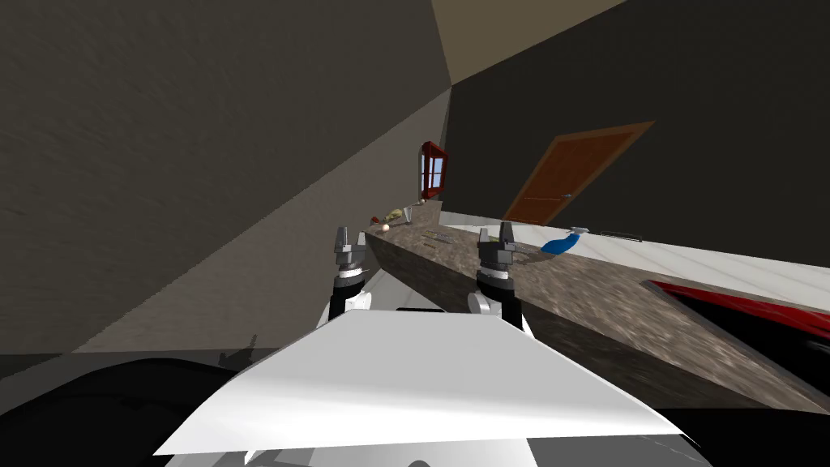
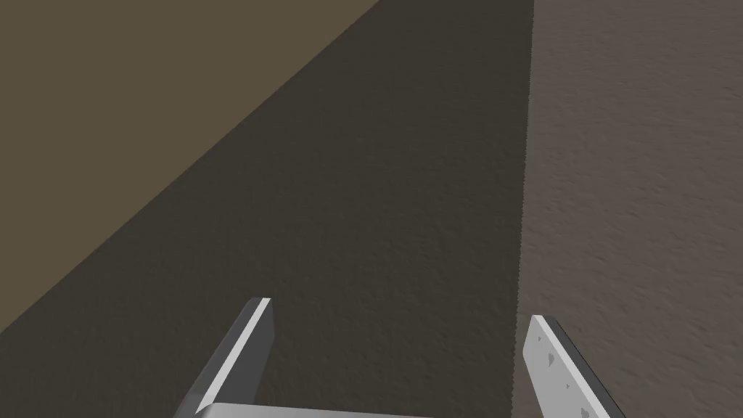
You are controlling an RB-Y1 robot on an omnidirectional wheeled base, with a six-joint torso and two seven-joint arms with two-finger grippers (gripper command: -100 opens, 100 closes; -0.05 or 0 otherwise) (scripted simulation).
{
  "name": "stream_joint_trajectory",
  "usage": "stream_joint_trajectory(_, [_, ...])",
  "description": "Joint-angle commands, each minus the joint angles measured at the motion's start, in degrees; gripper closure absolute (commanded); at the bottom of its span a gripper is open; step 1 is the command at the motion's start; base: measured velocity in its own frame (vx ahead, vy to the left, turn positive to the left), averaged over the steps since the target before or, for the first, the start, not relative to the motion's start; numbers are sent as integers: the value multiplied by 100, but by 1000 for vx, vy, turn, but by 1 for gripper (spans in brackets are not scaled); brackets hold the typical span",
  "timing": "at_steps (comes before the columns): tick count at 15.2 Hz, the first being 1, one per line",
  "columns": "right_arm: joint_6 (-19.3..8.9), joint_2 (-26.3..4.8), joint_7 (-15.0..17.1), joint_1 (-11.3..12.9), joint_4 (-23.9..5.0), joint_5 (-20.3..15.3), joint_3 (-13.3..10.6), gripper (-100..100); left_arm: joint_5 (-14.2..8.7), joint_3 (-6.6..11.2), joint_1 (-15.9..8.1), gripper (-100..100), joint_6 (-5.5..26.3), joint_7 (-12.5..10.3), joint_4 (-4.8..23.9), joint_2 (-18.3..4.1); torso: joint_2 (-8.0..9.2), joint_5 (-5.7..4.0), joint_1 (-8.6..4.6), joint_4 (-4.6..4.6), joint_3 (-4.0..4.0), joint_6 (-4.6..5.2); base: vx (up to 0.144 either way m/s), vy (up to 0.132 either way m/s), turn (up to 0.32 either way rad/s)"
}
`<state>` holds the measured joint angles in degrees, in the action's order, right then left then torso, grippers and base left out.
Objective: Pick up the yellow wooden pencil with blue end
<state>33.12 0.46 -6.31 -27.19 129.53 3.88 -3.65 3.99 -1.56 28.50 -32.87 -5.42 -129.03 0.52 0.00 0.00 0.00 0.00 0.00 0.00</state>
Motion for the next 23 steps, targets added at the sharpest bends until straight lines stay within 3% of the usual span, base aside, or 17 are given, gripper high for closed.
stream_joint_trajectory(1, [16,-272,0,-13,-69,-25,-47,-100,0,0,0,0,0,0,0,0,0,0,0,0,0,0,-6,14,27])
stream_joint_trajectory(2, [16,-272,0,-13,-69,-25,-47,-100,0,0,0,0,0,0,0,0,1,0,2,0,1,-1,-10,23,28])
stream_joint_trajectory(12, [144,-1491,-1,-112,-620,-232,-423,-100,0,-1,-1,0,0,0,0,1,14,6,30,2,8,-2,-21,59,47])
stream_joint_trajectory(16, [182,-1823,-2,-140,-783,-294,-536,-100,0,-1,-1,0,0,0,0,1,11,6,28,2,6,-1,-18,62,41])
stream_joint_trajectory(19, [269,-2281,-4,-202,-1154,-434,-791,-100,0,-1,-1,0,0,0,0,1,7,6,27,1,4,-1,-14,77,78])
stream_joint_trajectory(21, [269,-2470,-4,-202,-1154,-434,-791,-100,0,-1,-1,0,0,0,0,1,10,8,37,2,6,-2,-23,84,55])
stream_joint_trajectory(22, [316,-2644,-5,-235,-1357,-512,-932,-100,0,-1,0,0,0,0,0,1,10,8,32,2,6,0,-24,85,79])
stream_joint_trajectory(23, [316,-2770,-5,-235,-1357,-512,-932,-100,0,-1,-1,0,0,0,0,1,12,7,34,2,6,-1,-23,88,78])
